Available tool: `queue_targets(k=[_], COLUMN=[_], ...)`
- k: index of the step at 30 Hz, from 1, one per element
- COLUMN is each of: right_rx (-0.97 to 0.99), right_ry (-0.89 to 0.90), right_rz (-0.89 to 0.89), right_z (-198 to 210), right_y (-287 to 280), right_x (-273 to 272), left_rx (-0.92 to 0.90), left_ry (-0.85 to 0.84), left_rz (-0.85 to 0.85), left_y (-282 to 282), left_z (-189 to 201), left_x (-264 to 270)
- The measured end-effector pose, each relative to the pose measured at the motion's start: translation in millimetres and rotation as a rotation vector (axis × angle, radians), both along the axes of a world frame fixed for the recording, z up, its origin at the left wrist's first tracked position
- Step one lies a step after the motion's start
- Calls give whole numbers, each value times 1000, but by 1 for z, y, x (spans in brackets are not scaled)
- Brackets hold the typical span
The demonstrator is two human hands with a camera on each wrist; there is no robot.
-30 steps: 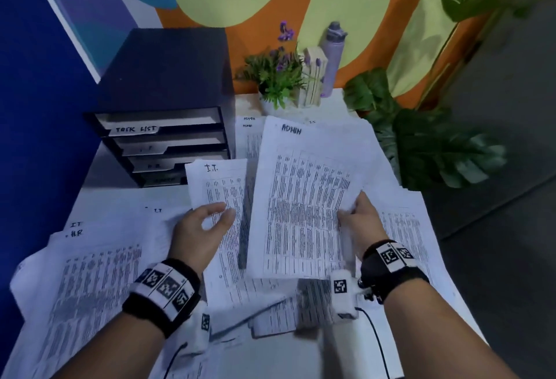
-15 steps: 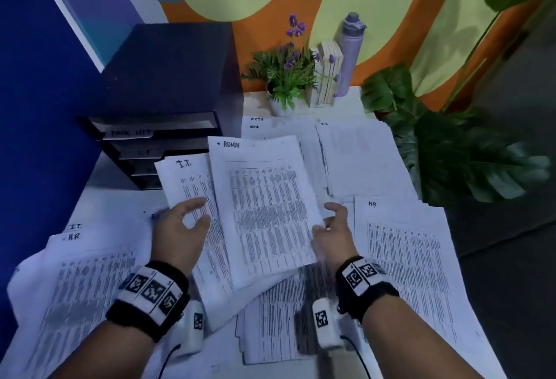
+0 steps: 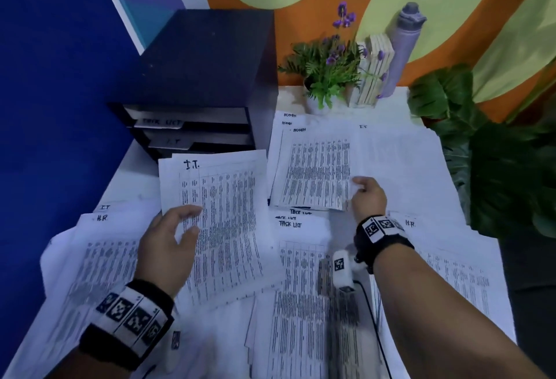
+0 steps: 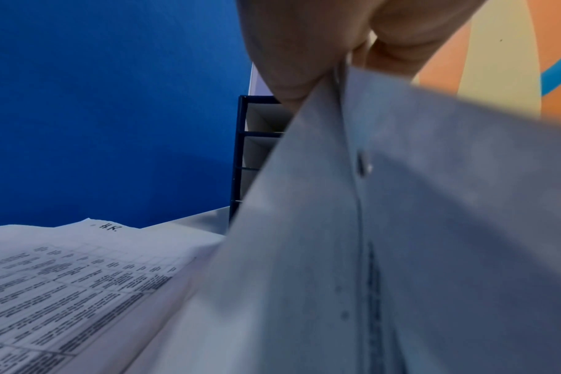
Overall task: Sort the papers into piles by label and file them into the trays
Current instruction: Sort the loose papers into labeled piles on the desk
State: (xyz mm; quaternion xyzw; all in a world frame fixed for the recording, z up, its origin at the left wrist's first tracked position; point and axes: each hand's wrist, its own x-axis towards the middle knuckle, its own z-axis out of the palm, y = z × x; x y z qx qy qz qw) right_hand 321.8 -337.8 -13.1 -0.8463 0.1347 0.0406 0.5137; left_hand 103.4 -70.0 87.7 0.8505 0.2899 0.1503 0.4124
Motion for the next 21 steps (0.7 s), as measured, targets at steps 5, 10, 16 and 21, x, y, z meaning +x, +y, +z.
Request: queue_targets(k=[5,10,16,21], right_rx=[-105,310,439,504], right_ry=[-2,117,201,185], right_rz=[190,418,443,183], right_z=[16,43,39,46], right_y=[19,38,50,38], right_x=[3,-55,-110,-130], left_rx=[-31,-167,-342,-365], left_ry=[-35,-82,-97,-89], left_rz=[9,-3,0,43], left_y=[2,1,-8,-5], left_z=[1,3,3,-18], left_x=[-2,-1,1,1])
